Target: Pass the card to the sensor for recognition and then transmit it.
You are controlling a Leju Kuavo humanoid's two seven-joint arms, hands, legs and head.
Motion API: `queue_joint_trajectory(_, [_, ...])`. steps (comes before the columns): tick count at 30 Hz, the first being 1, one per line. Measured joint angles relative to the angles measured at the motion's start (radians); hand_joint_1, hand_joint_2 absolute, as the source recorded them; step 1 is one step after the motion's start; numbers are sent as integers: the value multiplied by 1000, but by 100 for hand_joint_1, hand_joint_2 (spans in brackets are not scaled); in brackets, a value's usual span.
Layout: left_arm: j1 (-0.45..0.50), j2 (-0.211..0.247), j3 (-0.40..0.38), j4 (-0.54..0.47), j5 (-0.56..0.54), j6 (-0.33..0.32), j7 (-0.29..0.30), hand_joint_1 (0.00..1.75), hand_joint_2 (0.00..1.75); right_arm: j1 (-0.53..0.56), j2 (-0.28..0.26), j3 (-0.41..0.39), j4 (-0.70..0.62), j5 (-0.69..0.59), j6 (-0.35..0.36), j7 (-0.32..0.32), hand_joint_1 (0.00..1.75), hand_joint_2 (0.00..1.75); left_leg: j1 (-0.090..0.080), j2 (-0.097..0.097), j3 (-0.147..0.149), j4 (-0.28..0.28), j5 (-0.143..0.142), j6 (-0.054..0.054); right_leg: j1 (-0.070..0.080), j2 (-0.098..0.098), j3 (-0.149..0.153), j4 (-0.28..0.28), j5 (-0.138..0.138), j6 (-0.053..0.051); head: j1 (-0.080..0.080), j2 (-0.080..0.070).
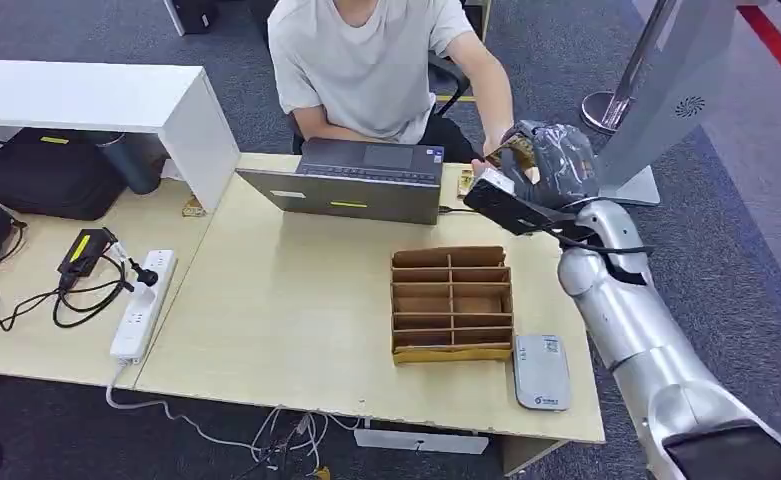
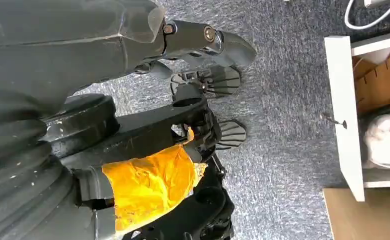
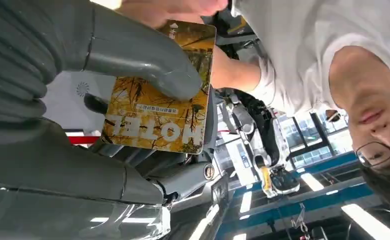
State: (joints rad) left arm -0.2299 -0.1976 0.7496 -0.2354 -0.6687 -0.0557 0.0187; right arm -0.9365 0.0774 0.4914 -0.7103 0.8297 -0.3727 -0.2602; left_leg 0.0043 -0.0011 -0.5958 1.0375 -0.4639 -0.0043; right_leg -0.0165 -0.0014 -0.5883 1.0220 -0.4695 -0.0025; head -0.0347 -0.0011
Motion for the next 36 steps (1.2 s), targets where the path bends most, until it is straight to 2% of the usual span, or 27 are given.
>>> queue_joint_trajectory(3, [1,0,0,0,0,-2,-3,0,175,1,-8,8,-8,-24,0,8,175,175,0,0,0,0,0,0,0,0,0,0,0,0,0,0])
queue_joint_trajectory(7, [1,1,0,0,-6,-7,-37,0,175,4,-22,20,-16,-42,-3,9,175,175,0,0,0,0,0,0,0,0,0,0,0,0,0,0])
queue_joint_trajectory(15, [6,1,3,0,12,-1,-36,0,175,55,-66,32,-69,-52,-49,-12,175,175,0,0,0,0,0,0,0,-1,0,0,0,0,0,0])
queue_joint_trajectory(23, [35,5,30,0,49,2,-58,0,175,267,-190,16,-279,-93,-126,-84,175,175,0,0,0,0,-2,1,0,0,0,-2,0,0,0,0])
queue_joint_trajectory(29, [45,9,42,0,63,2,-65,0,175,416,-256,-22,-408,-95,-135,-114,175,175,0,-2,0,0,-2,2,0,-3,1,-2,0,0,1,0])
queue_joint_trajectory(36, [58,16,43,0,66,1,-71,0,175,556,-299,-56,-498,-87,-164,-141,175,175,0,-1,-1,0,-2,2,0,-2,1,-2,0,0,0,0])
